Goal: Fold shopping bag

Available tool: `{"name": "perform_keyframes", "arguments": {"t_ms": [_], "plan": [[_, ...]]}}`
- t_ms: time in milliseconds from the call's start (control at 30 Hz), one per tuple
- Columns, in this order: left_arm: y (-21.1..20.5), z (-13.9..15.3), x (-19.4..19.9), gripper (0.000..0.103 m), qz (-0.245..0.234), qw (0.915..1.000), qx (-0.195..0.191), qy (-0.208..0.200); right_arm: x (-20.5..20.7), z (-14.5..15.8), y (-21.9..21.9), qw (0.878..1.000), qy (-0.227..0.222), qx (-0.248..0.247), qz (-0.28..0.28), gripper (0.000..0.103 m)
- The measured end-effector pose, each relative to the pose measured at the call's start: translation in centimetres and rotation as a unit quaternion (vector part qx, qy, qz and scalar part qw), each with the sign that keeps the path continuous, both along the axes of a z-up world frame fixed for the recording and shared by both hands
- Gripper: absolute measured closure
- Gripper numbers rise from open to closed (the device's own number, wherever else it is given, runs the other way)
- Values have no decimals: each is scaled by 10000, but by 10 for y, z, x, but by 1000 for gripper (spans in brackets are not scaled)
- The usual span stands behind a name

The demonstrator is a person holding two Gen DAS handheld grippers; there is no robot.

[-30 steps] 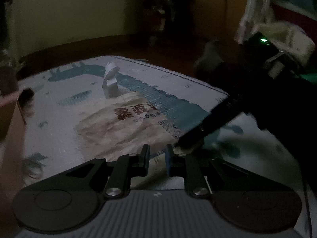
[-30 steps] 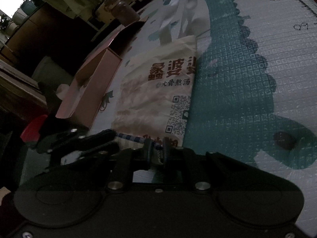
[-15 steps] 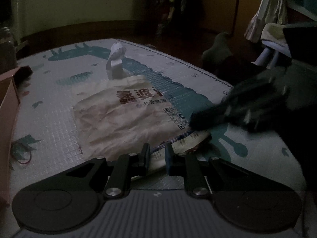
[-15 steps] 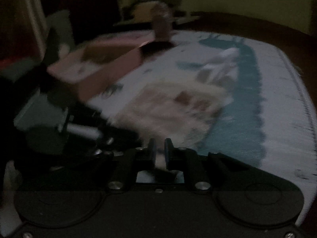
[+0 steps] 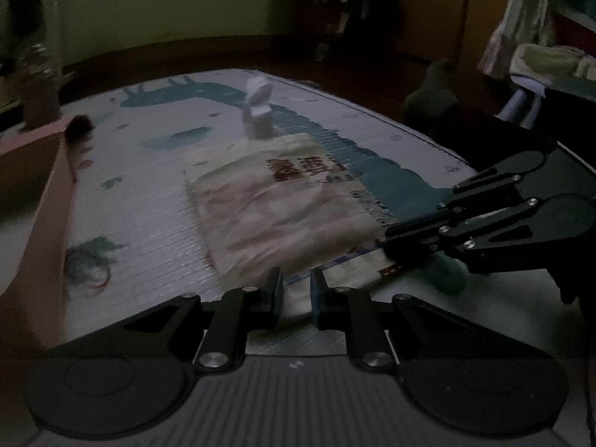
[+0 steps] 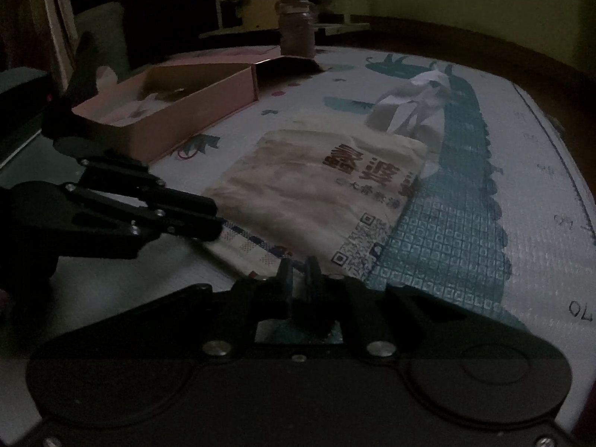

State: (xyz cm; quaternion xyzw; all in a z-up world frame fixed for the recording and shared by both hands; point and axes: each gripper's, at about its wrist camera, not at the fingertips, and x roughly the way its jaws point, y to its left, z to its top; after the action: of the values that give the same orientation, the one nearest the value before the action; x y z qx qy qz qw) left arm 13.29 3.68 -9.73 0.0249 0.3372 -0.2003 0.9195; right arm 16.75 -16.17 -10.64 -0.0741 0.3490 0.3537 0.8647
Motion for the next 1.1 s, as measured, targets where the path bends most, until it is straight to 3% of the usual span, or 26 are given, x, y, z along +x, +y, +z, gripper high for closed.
{"name": "perform_keyframes", "arguments": {"t_ms": [433,633,733,833,967,1100], "plan": [[20,3,-3,93,342,9988,-277,203,1,-1,0,10000,2,10,33,100],[33,17,-8,93,872,9958,-195,185,0,0,2,10000,-45,-63,46,100],[19,34,-15,93,629,9976,63,-294,0,0,3,10000,-39,-77,23,100],[-7,28,-13,93,330,9982,84,-490,-1,1,4,9999,-49,-94,23,100],[-35,8,-6,93,-100,9988,203,-433,-2,1,6,9999,-90,-133,38,100],[-30,2,-4,93,-54,9987,406,-310,-1,1,4,9999,-73,-96,52,100]]}}
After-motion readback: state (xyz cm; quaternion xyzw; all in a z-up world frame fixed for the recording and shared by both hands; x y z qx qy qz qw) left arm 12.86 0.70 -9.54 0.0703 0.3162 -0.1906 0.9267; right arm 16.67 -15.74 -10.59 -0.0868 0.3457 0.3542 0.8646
